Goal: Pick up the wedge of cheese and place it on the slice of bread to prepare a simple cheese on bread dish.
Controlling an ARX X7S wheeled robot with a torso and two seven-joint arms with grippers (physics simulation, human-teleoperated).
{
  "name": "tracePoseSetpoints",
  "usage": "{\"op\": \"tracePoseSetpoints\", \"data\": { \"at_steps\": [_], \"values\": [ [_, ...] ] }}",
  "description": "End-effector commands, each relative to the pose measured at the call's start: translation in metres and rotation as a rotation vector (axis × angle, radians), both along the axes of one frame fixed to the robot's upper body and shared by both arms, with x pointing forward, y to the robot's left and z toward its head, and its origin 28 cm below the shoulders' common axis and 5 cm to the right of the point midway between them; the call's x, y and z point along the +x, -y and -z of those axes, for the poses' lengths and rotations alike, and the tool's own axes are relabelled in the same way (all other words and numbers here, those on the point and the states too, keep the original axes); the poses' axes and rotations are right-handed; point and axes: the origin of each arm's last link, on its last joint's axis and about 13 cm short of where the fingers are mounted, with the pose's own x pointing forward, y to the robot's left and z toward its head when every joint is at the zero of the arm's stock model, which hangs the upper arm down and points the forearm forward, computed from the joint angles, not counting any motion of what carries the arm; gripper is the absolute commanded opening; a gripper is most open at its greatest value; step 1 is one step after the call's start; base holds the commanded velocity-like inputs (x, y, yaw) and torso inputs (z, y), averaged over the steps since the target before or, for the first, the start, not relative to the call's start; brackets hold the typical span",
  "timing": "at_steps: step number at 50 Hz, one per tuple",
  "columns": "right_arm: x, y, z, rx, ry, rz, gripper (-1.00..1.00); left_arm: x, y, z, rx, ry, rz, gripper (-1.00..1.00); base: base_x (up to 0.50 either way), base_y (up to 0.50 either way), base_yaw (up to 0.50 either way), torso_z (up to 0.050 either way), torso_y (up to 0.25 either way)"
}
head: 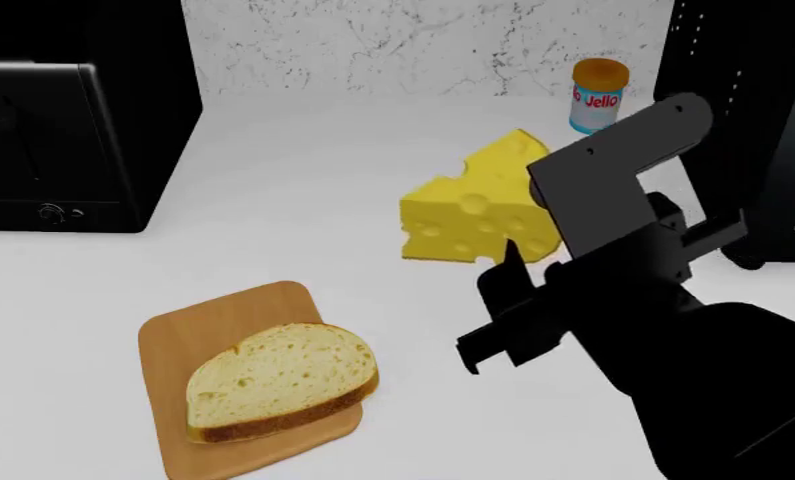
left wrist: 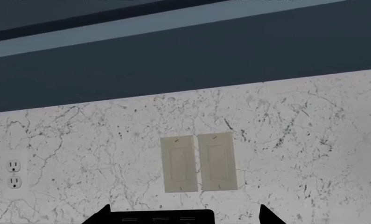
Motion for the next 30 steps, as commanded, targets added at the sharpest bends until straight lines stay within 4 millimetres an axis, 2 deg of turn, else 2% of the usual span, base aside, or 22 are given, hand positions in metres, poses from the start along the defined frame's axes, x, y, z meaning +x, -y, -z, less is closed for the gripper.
{"op": "tracePoseSetpoints", "data": {
  "at_steps": [1, 12, 30],
  "values": [
    [0.000, -0.015, -0.010, -0.016, 0.029, -0.080, -1.00, 0.000, 0.000, 0.000, -0.002, 0.000, -0.002, 1.00, 0.00, 0.00, 0.00, 0.000, 0.000],
    [0.000, -0.035, -0.012, 0.003, 0.044, -0.171, -1.00, 0.000, 0.000, 0.000, 0.002, 0.002, -0.007, 1.00, 0.00, 0.00, 0.00, 0.000, 0.000],
    [0.000, -0.063, 0.004, 0.040, 0.012, -0.295, -1.00, 0.001, 0.000, 0.000, 0.000, 0.004, -0.005, 1.00, 0.00, 0.00, 0.00, 0.000, 0.001]
  ]
}}
